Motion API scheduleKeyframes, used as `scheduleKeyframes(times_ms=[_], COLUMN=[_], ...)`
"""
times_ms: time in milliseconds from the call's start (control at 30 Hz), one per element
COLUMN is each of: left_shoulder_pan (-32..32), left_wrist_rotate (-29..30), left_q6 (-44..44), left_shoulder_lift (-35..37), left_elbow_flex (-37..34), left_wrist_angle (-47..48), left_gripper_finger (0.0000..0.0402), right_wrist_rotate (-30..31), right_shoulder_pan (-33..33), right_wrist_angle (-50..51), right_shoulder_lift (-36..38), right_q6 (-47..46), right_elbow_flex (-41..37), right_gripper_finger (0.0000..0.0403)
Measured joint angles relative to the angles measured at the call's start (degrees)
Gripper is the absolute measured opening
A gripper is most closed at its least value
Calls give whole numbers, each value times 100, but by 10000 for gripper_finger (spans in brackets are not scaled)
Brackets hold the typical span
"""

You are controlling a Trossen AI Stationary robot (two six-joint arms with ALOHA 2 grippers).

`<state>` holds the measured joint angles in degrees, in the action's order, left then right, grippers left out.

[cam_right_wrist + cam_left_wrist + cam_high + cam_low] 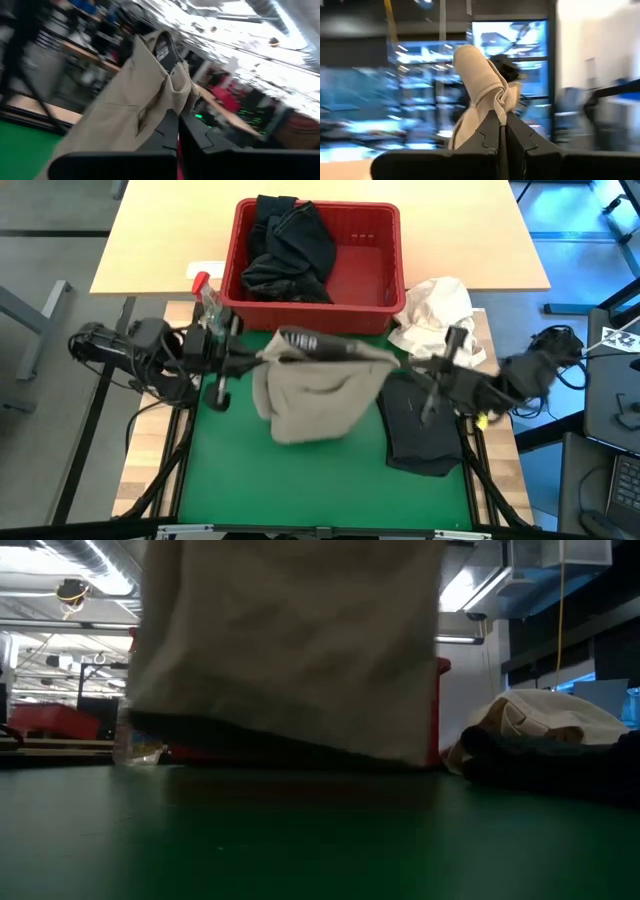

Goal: Fold Laundry from Bin
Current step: Fold the brown shorts

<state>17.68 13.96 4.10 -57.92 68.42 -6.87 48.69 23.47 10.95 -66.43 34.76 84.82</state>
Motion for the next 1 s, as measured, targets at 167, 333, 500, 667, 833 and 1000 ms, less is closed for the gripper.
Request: scheduleKeyframes(times_ms=[167, 333, 500, 667, 833, 1000], left_shoulder_pan=[853, 1331, 1177, 639, 300, 255], left_wrist_rotate=[80, 1222, 3314, 3391, 2887, 2685], left_q6=[-722, -675, -937, -1108, -1102, -939], left_shoulder_lift=[-177, -344, -355, -357, -416, -410], left_elbow_flex=[0, 0, -284, -783, -807, -800], left_wrist_angle=[-289, 3, 1257, 1322, 1401, 1359], left_gripper_finger=[1, 9, 11, 12, 12, 12], right_wrist_rotate=[214, 322, 581, 542, -341, -1019], right_shoulder_pan=[998, 1195, 272, -868, -1557, -1875], right_wrist_angle=[-121, 248, 2207, 3134, 3100, 3443], right_shoulder_lift=[-61, -89, -57, -97, -150, -208], right_q6=[-572, -1588, -3206, -3951, -4066, -4438], right_elbow_flex=[101, 272, 222, -369, -824, -879], right_gripper_finger=[4, 10, 2, 8, 8, 48])
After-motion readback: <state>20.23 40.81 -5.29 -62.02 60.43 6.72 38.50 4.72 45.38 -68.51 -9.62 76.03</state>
